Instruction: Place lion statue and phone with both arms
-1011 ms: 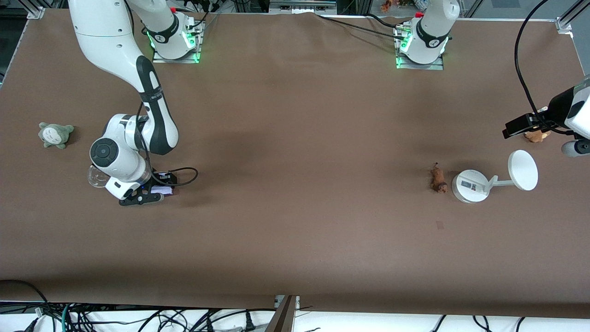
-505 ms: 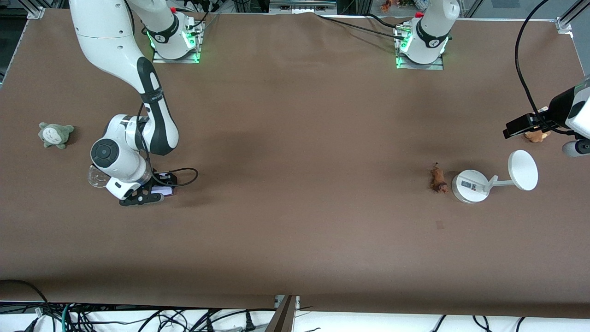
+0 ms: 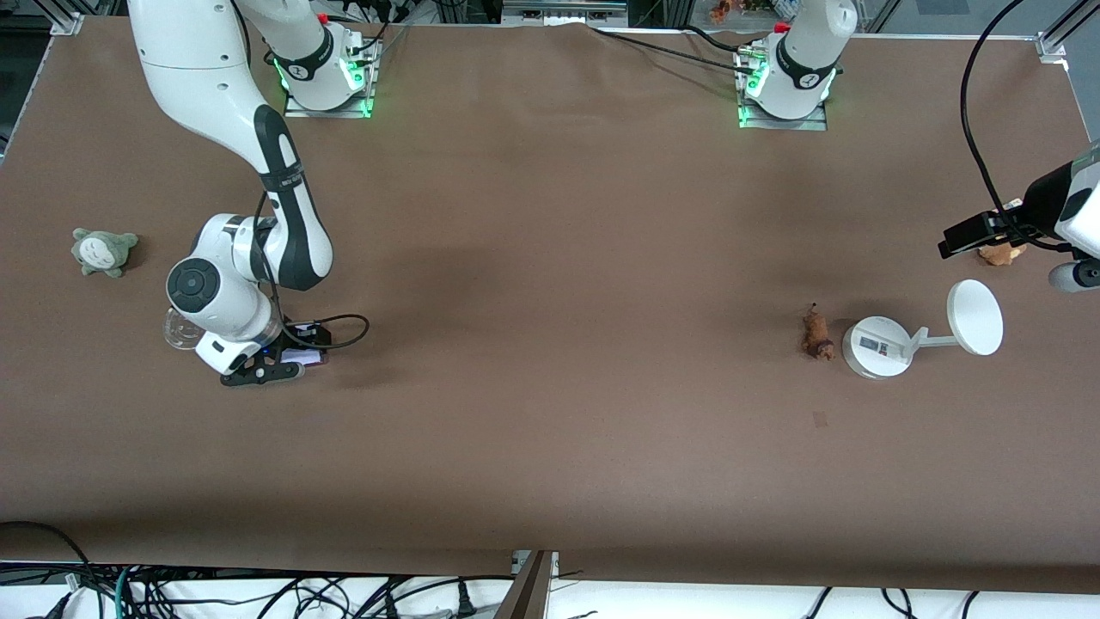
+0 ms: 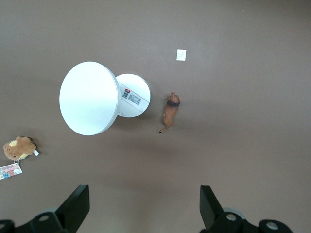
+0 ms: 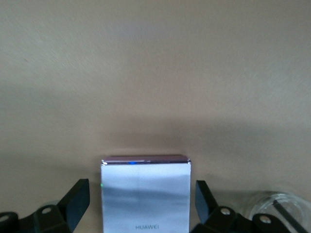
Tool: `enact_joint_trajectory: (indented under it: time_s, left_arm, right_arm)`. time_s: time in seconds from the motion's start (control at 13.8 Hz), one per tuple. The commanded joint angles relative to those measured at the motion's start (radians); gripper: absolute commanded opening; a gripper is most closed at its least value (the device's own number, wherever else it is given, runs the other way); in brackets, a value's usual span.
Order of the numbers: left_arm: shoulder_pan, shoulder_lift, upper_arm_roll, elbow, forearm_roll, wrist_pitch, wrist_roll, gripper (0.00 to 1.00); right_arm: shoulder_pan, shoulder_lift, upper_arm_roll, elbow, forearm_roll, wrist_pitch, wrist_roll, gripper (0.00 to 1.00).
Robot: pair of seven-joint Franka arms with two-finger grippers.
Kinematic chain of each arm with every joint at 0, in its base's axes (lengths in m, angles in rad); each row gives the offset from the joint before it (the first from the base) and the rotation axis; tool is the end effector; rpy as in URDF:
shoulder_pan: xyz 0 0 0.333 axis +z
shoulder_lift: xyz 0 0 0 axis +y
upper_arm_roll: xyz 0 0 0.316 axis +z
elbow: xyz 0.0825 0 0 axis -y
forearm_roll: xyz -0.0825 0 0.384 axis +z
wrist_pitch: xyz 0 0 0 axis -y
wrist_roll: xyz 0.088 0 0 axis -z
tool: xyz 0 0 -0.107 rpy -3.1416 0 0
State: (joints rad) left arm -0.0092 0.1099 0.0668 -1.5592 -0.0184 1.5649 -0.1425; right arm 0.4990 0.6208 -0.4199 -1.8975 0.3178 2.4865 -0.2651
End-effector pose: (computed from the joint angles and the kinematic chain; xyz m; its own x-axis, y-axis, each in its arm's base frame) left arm 0.5825 0.0297 0.5670 0.9745 0.1987 -0.1043 0.1994 -0.9799 -0.0039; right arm 0.6308 0.0613 0.1995 0.9852 0.1680 0.0337 0.1663 -0.9849 0.0483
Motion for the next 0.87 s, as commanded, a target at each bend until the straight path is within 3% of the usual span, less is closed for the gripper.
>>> enact_joint_trajectory:
  time_s: [0.0,0.43,0.79]
  left_arm:
    - [0.006,0.016,0.004,0.036,-0.026,-0.026,0.027,1.0]
    - [0.006,0.016,0.004,0.036,-0.026,-0.026,0.027,1.0]
    - [0.003,0.016,0.004,0.036,-0.025,-0.026,0.024,1.0]
  right_arm:
    - [0.0,-0.107,-0.006,0.0,0.03,-0.11,-0.033,0.96]
    - [0.001,-0.324,-0.052,0.037,0.003,-0.45,-0.017,0.96]
    - [0.0,-0.372,-0.076,0.354,-0.14,-0.919,0.088,0.96]
